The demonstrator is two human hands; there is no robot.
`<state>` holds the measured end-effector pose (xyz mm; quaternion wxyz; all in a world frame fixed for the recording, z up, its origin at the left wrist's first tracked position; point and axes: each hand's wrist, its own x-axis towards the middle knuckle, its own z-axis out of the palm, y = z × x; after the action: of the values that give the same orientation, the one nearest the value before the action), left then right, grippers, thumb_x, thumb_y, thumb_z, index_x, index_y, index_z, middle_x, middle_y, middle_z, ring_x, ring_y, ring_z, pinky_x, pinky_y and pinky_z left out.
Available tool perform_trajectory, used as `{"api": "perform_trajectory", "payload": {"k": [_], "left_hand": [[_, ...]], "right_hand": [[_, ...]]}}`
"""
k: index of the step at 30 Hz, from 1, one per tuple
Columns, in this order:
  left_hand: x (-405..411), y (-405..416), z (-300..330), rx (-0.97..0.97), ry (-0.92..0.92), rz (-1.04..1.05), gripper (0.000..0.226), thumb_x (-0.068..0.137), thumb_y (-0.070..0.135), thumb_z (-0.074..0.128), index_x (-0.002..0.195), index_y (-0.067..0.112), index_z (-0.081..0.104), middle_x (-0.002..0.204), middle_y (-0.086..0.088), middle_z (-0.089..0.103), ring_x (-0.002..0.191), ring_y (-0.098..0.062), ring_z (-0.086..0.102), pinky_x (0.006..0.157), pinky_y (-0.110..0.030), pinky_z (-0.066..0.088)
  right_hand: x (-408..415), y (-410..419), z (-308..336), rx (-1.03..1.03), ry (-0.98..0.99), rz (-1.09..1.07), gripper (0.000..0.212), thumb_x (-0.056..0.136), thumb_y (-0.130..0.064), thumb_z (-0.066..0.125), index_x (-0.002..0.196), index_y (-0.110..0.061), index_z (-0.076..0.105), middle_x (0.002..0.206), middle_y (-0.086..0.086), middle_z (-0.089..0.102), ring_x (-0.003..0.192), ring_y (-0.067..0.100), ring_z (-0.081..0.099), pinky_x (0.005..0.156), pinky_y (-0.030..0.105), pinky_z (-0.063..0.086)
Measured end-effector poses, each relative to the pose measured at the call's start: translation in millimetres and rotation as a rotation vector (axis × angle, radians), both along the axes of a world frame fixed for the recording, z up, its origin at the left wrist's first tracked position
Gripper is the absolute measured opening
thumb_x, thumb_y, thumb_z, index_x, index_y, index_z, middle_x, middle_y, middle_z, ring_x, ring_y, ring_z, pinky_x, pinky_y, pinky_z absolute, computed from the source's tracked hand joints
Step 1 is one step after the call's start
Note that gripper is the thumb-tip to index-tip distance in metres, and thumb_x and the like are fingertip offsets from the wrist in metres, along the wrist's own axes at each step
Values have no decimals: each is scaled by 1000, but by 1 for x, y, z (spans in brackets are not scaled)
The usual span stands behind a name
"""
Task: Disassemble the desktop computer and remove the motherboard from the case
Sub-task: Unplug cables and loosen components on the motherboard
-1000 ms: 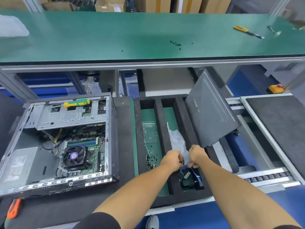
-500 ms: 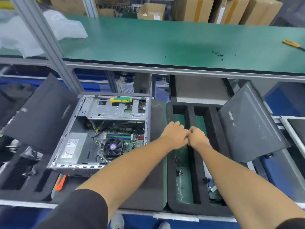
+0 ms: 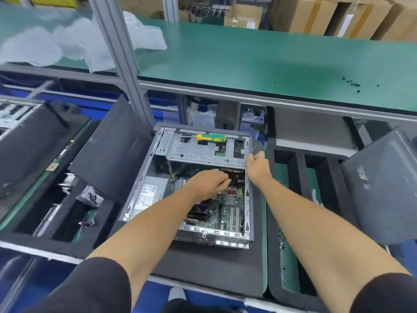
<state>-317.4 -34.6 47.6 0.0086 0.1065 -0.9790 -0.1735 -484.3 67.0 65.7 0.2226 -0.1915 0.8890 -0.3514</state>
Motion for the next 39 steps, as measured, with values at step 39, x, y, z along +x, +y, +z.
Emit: {"api": "perform_trajectory", "payload": {"k": [39], "left_hand": [[-83, 19, -69, 237, -324, 219, 21, 76, 36, 72, 85, 20, 61, 75, 1, 63, 71, -25, 62, 54, -26, 41]], "right_hand": [[4, -13, -34, 195, 192, -86, 26, 102, -42, 33, 98, -18, 42, 97, 3, 47, 83, 29, 50, 72, 41, 35]]}}
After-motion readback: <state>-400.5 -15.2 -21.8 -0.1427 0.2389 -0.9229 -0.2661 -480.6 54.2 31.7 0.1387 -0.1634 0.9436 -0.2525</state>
